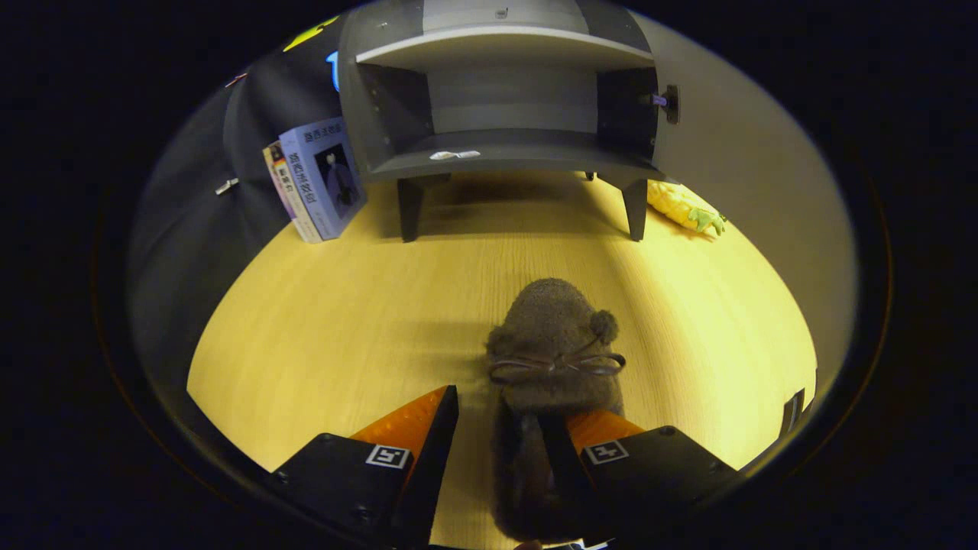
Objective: Open the shoe cabinet door, grab the shoes and put them into the shoe cabinet, then close the shoe cabinet door.
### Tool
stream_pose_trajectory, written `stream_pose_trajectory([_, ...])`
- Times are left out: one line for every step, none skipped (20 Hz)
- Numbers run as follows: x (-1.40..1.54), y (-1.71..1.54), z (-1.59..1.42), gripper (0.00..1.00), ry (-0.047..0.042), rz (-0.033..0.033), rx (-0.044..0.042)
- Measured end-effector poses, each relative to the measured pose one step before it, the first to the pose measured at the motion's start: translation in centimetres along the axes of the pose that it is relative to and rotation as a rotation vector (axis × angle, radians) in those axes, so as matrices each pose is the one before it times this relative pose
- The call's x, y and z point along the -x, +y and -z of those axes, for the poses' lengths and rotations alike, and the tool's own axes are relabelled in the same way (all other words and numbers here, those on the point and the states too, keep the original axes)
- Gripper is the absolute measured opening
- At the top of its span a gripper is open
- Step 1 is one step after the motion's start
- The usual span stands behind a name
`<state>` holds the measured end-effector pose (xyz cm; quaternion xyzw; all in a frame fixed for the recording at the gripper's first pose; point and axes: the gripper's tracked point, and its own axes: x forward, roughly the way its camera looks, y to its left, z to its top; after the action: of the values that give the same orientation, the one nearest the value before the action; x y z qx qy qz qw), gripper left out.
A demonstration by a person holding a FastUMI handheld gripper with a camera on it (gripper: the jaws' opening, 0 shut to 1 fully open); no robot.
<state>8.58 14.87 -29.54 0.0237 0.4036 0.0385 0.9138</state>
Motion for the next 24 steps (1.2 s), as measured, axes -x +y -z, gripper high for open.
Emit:
stream_pose_trajectory([-0.832,-0.129,-0.351,0.68,-0.01448,0.01823,-0.0019])
stream_pose_trajectory([-0.999,-0.583,-0.423,0.68,-0.02389,0.03564,0.00828])
stream_pose_trajectory([0.015,-0.742,-0.371,0.56,-0.01983,0.04005,0.00845])
stream_pose_trajectory([0.034,0.126,-0.084,0.45,-0.00859,0.00138,-0.00937])
stream_pose_trajectory([-0.017,0.064,-0.383,0.33,-0.01756,-0.00845,-0.00607])
stream_pose_trajectory([0.276,0.06,0.002,0.22,-0.00012,0.00108,-0.00177])
stream_pose_trajectory([0.223,-0.026,-0.041,0.1,-0.00117,0.00604,0.00421])
stream_pose_trajectory([0.258,-0.105,-0.228,0.1,0.0013,0.00203,0.00568])
stream_pose_trajectory([0.408,0.073,-0.499,0.11,-0.00115,-0.00543,-0.00332])
stream_pose_trajectory([0.642,0.016,-0.586,0.1,-0.00011,-0.00829,-0.0091])
stream_pose_trajectory([0.737,-0.009,-0.945,0.1,-0.00903,-0.00489,-0.01233])
stream_pose_trajectory([0.767,-0.12,-0.912,0.11,-0.00786,-0.00452,-0.00627])
stream_pose_trajectory([0.778,-0.088,-1.006,0.1,-0.00932,-0.00389,-0.00269])
stream_pose_trajectory([0.899,-0.041,-0.987,0.11,-0.00955,-0.00629,-0.00459])
stream_pose_trajectory([0.883,-0.063,-1.044,0.1,-0.00648,-0.0065,-0.0078])
stream_pose_trajectory([0.986,-0.168,-0.831,0.1,-0.00522,-0.00499,-0.00629])
stream_pose_trajectory([0.89,-0.232,-0.913,0.1,-0.00888,0.0007,0.00178])
stream_pose_trajectory([0.79,-0.219,-0.912,0.11,-0.01192,0.00116,0.00831])
stream_pose_trajectory([0.878,-0.043,-1.004,0.1,-0.01101,-0.00537,0.00875])
stream_pose_trajectory([1.067,0.057,-0.867,0.11,-0.00443,-0.00881,0.00262])
stream_pose_trajectory([1.042,0.13,-1.023,0.11,-0.00677,-0.00924,-0.00716])
stream_pose_trajectory([1.088,0.091,-1.103,0.1,-0.00955,-0.00882,-0.00923])
stream_pose_trajectory([0.913,0.1,-1.127,0.1,-0.01046,-0.00425,-0.00269])
stream_pose_trajectory([0.827,0.038,-1.151,0.1,-0.01361,-0.00077,0.00361])
